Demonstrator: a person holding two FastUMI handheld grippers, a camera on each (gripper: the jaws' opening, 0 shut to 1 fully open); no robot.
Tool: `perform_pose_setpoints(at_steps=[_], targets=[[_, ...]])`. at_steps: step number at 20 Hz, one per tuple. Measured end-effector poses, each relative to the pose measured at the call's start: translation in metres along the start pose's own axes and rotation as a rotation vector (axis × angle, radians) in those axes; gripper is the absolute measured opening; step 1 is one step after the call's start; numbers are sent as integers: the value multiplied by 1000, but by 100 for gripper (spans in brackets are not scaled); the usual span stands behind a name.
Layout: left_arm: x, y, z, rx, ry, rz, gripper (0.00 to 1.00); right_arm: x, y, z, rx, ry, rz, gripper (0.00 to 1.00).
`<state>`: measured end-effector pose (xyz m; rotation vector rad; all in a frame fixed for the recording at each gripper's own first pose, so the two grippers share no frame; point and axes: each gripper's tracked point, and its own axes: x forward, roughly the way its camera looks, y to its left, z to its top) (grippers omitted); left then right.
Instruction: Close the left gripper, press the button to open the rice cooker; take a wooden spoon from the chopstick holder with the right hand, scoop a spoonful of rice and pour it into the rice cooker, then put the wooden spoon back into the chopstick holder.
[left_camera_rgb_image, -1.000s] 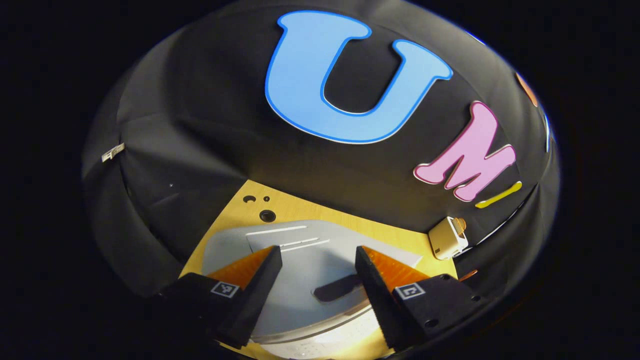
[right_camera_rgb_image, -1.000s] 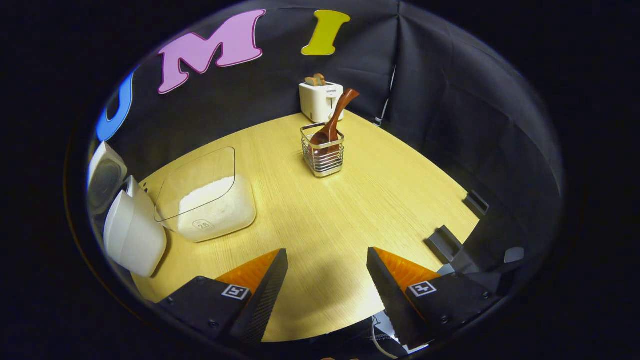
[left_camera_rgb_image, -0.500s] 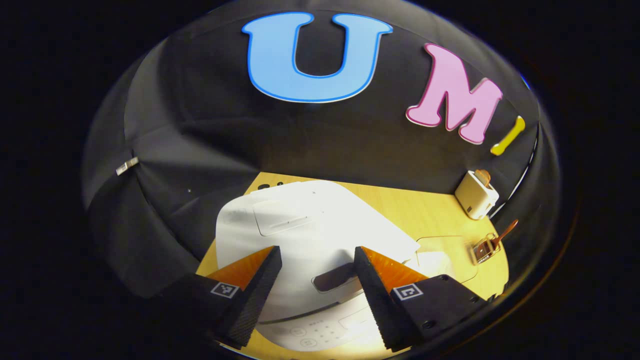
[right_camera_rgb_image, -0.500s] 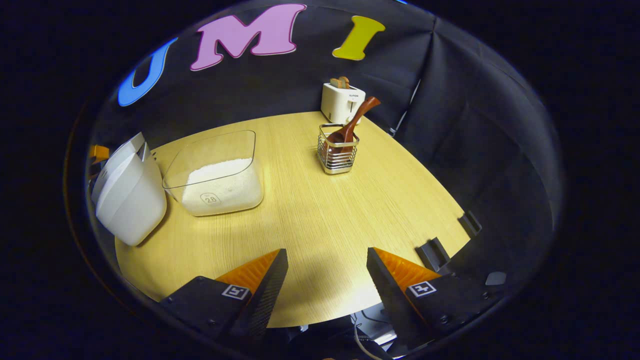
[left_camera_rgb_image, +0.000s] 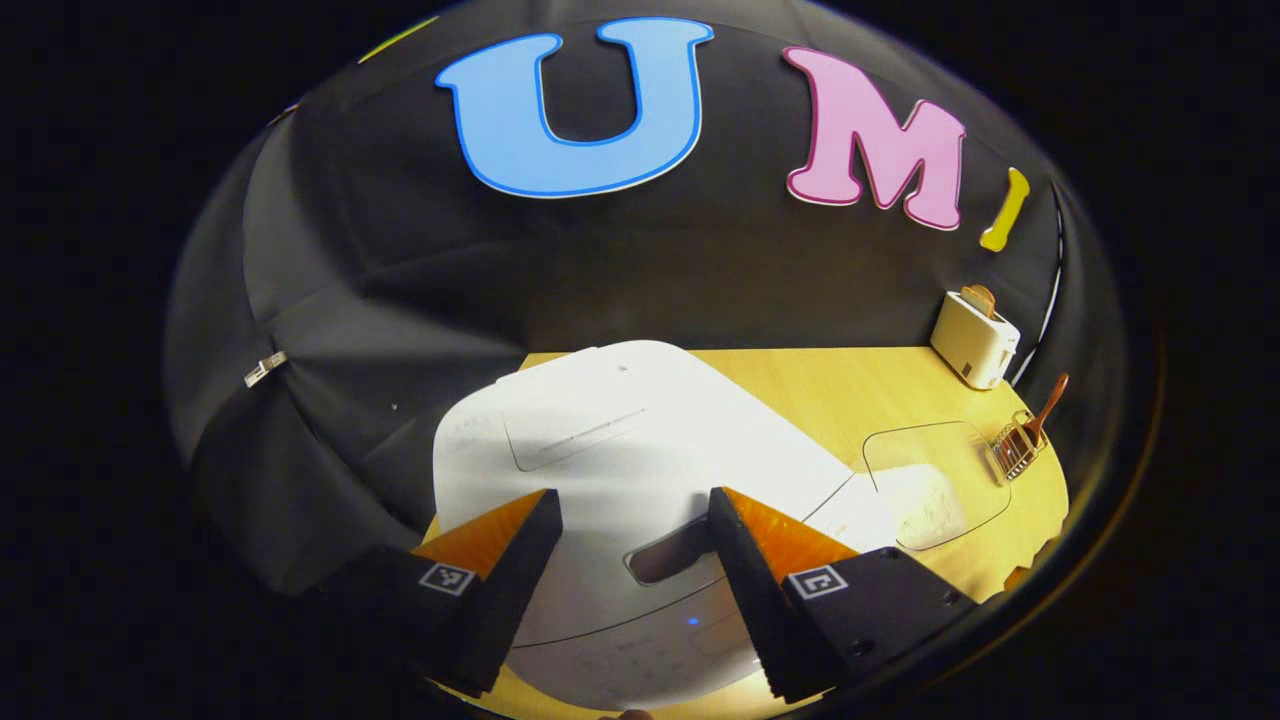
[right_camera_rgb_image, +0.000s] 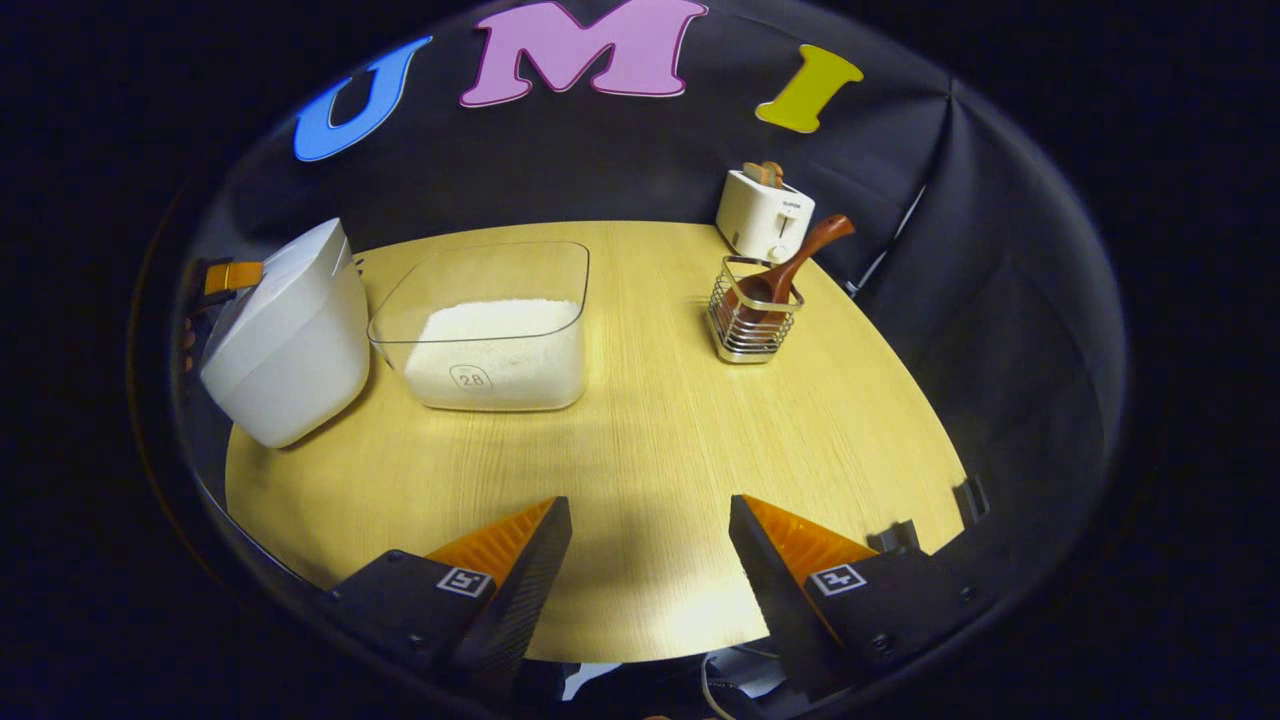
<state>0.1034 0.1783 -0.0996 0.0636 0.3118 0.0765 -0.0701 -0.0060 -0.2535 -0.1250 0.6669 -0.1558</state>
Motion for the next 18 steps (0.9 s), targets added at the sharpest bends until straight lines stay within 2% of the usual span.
perform_pose_setpoints(at_steps=[7,9,13,16,18], targets=[[1,-1,5,-32,-70,24,98,28,-2,23,8,-30,152,99],[-4,3,10,-40,-75,55,97,28,-10,27,32,-36,182,99],[-18,12,46,-114,-161,136,97,31,-31,21,16,-34,230,98],[-19,8,37,-284,-44,156,97,35,-47,10,39,-6,258,99],[-14,0,11,-305,78,187,98,36,-58,2,49,11,269,99]])
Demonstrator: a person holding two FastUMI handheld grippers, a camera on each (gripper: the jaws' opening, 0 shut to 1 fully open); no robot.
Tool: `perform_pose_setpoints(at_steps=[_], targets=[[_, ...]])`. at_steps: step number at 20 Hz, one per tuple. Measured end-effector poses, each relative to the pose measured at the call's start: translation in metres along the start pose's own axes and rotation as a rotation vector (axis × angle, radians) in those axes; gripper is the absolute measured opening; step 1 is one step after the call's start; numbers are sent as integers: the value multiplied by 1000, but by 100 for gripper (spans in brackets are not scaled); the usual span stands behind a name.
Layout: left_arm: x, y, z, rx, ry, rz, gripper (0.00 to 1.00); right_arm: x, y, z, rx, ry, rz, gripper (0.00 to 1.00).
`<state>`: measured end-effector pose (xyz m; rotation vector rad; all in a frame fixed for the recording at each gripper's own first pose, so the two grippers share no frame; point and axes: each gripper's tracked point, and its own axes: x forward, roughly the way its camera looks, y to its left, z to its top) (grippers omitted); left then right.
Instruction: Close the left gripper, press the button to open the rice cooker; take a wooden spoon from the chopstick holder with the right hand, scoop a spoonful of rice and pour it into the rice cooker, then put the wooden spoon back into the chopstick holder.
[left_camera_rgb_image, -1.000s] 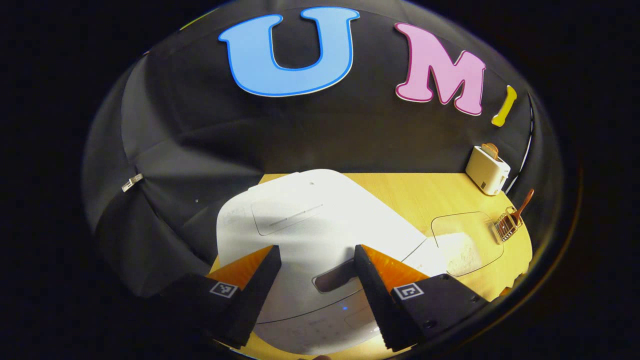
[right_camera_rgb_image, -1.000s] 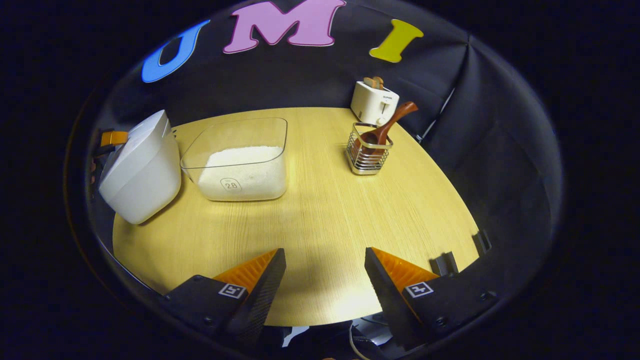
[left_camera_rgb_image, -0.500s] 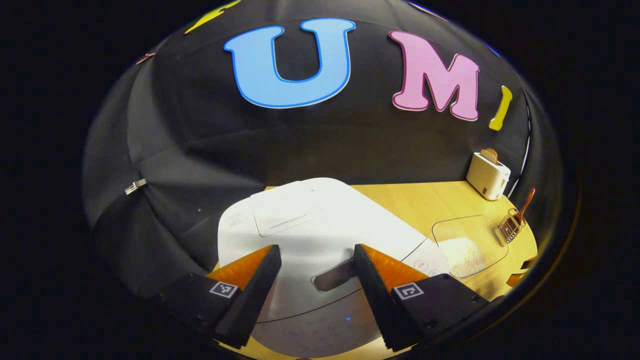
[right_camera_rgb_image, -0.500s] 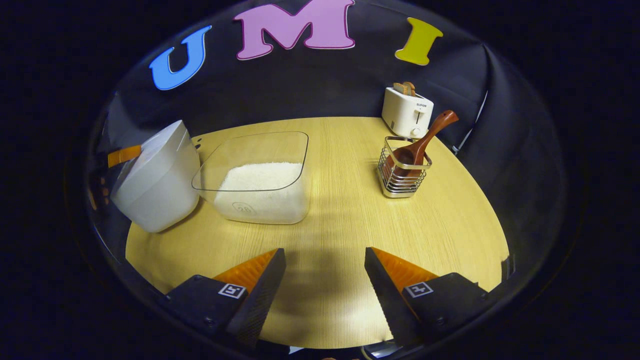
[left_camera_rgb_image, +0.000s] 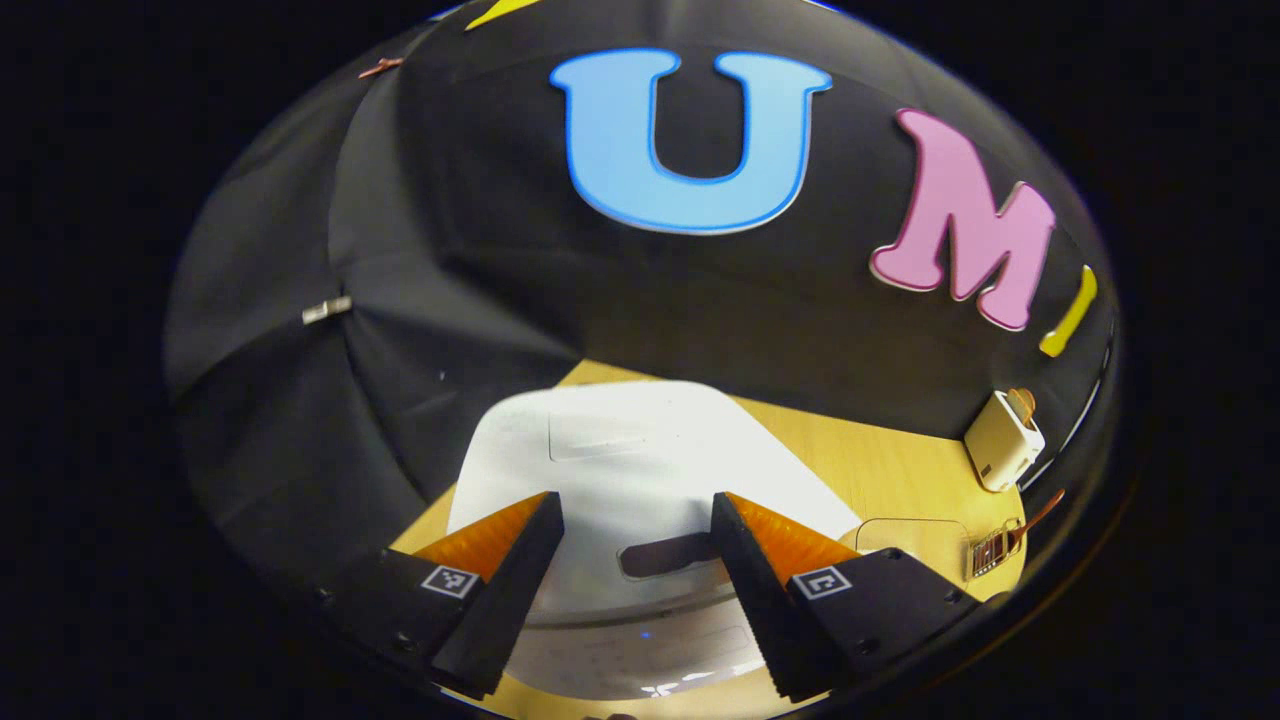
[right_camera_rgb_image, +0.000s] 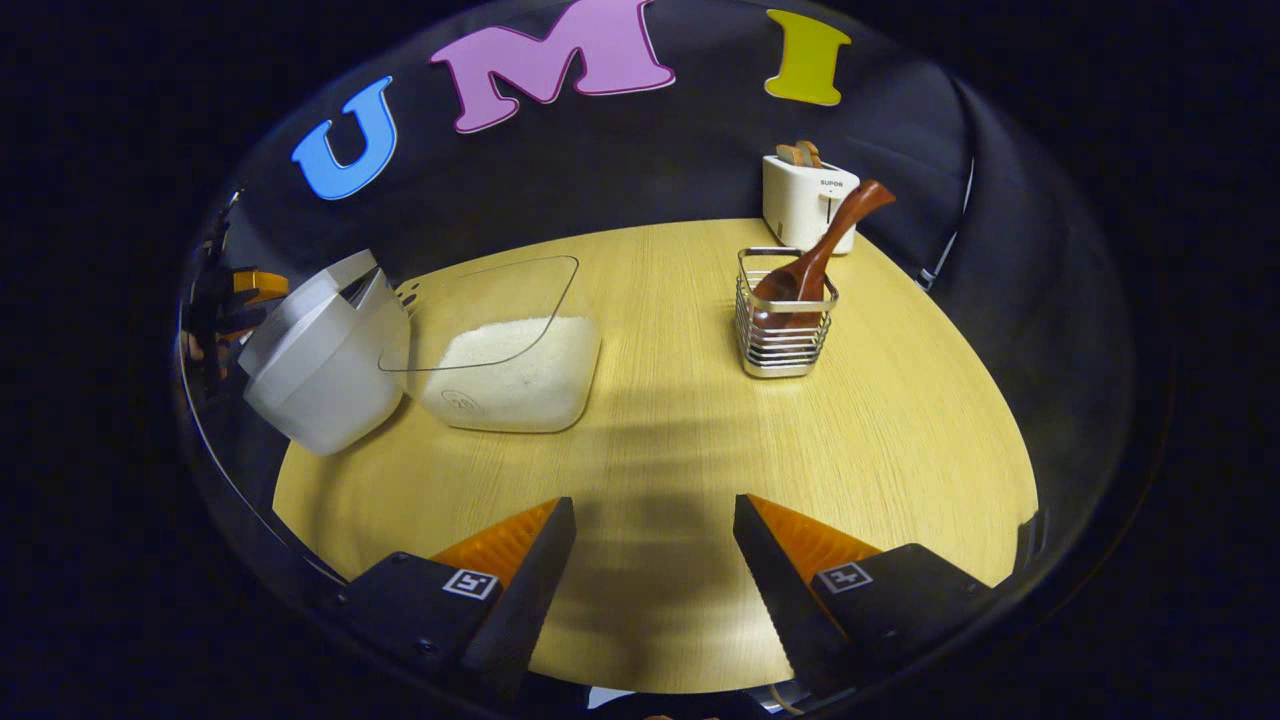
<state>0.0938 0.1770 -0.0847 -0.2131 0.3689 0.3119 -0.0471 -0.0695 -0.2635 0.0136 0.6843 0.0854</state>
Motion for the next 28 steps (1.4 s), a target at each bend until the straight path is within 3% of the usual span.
perform_pose_setpoints(at_steps=[1,4,6,10,16,20,22,28], targets=[[3,-5,-14,28,49,27,99,-1,-3,0,7,-2,6,99],[6,-20,-17,77,37,71,98,-3,-10,1,12,-15,27,99],[6,-23,-17,56,36,61,98,-4,-9,-3,-3,-6,53,99],[14,-28,-10,125,-156,17,98,3,-3,-9,-16,17,96,99],[10,-26,-9,143,-126,-31,98,6,17,9,16,1,97,99],[12,-28,-4,241,-92,-10,98,3,33,11,-7,-1,84,99],[4,-28,3,296,-134,26,98,2,43,16,-7,-9,84,99],[-86,-73,12,249,-370,-129,97,-25,61,65,-48,-164,62,99]])
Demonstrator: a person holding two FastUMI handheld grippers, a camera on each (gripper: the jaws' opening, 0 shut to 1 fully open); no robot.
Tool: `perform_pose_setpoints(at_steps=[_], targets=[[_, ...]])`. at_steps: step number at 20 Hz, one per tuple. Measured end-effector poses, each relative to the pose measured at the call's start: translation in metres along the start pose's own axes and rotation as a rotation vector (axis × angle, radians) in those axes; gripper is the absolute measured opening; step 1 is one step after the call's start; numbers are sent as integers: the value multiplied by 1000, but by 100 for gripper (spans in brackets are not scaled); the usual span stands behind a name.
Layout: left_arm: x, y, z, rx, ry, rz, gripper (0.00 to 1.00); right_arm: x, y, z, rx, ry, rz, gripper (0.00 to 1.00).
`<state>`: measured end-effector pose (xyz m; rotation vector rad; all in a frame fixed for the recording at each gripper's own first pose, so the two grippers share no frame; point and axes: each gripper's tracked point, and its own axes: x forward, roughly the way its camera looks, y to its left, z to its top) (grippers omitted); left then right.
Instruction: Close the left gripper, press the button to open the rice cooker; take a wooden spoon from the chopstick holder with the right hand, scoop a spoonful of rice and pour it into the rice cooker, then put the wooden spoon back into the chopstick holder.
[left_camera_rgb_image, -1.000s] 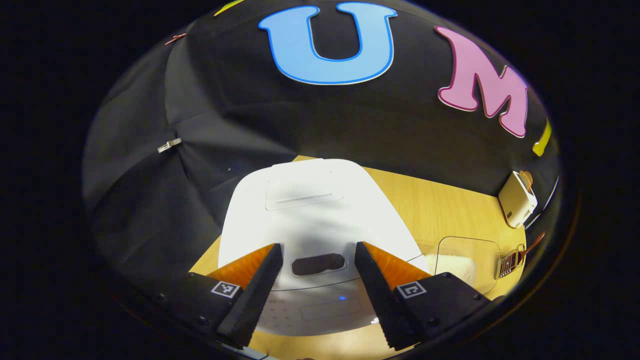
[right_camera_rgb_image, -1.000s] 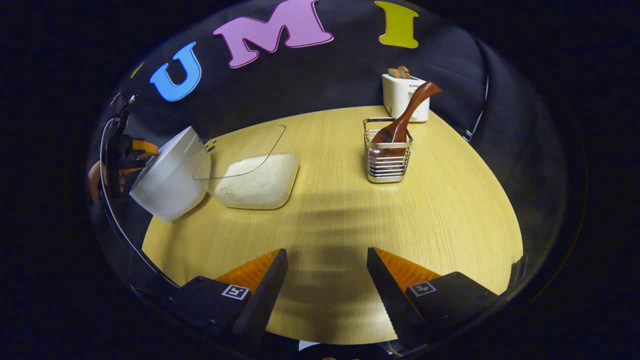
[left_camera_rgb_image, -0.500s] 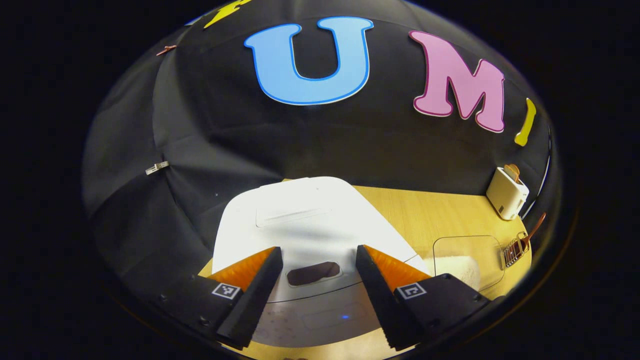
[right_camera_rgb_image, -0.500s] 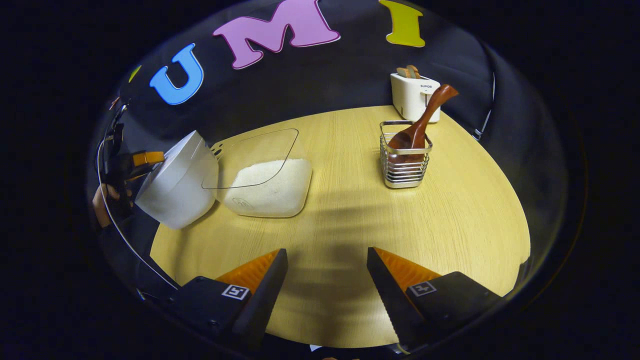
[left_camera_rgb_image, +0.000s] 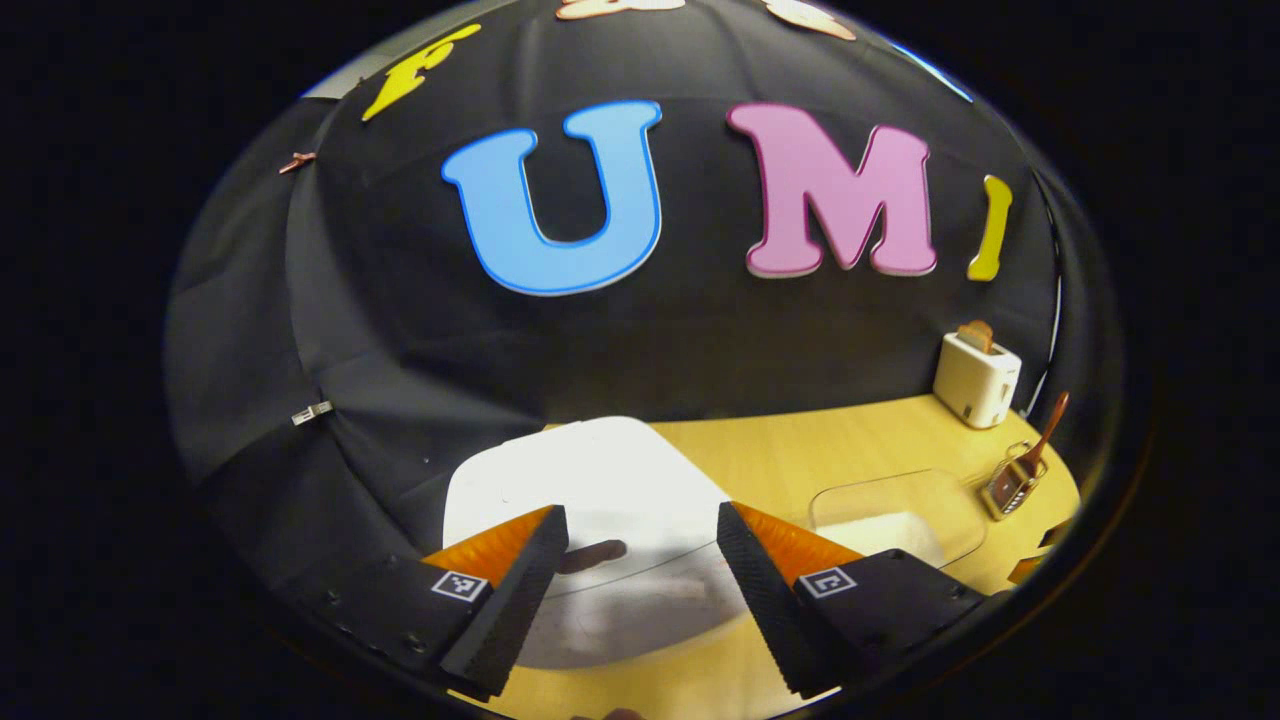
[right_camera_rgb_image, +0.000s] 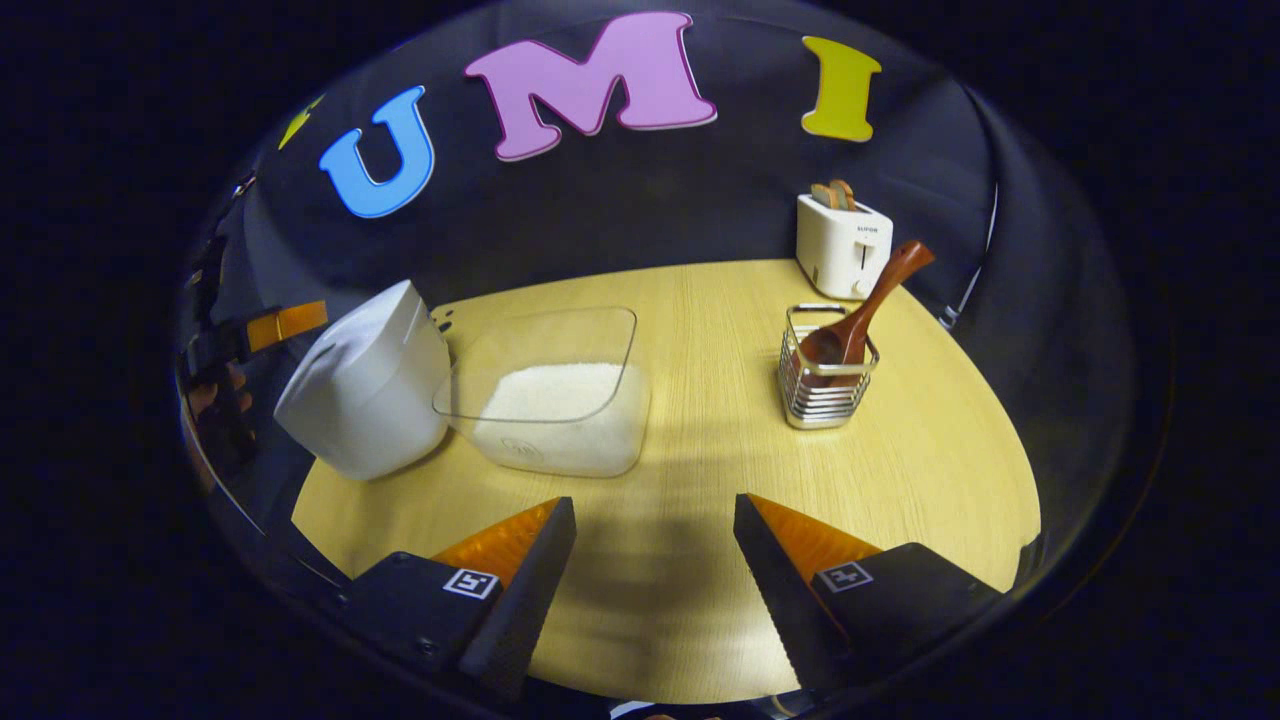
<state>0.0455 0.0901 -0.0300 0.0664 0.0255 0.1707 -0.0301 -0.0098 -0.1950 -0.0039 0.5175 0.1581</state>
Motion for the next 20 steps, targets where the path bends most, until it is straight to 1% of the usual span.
perform_pose_setpoints(at_steps=[3,5,7,10,11,13,16,20], targets=[[-51,-26,24,-67,-65,-63,97,-23,9,49,-20,-128,-4,99],[-81,-38,34,-139,-86,-95,97,-41,18,82,-34,-200,-7,99],[-103,-40,41,-212,-102,-99,97,-57,24,104,-41,-253,-11,99],[-127,-40,50,-292,-147,-87,98,-78,25,118,-46,-285,-23,99],[-130,-43,51,-304,-159,-97,95,-83,24,120,-43,-291,-26,99],[-135,-55,49,-302,-152,-149,95,-94,20,127,-22,-314,-44,98],[-138,-52,49,-277,-156,-153,95,-104,20,132,37,-350,-52,99],[-152,-42,48,-239,-181,-158,95,-111,21,126,31,-364,-63,99]])
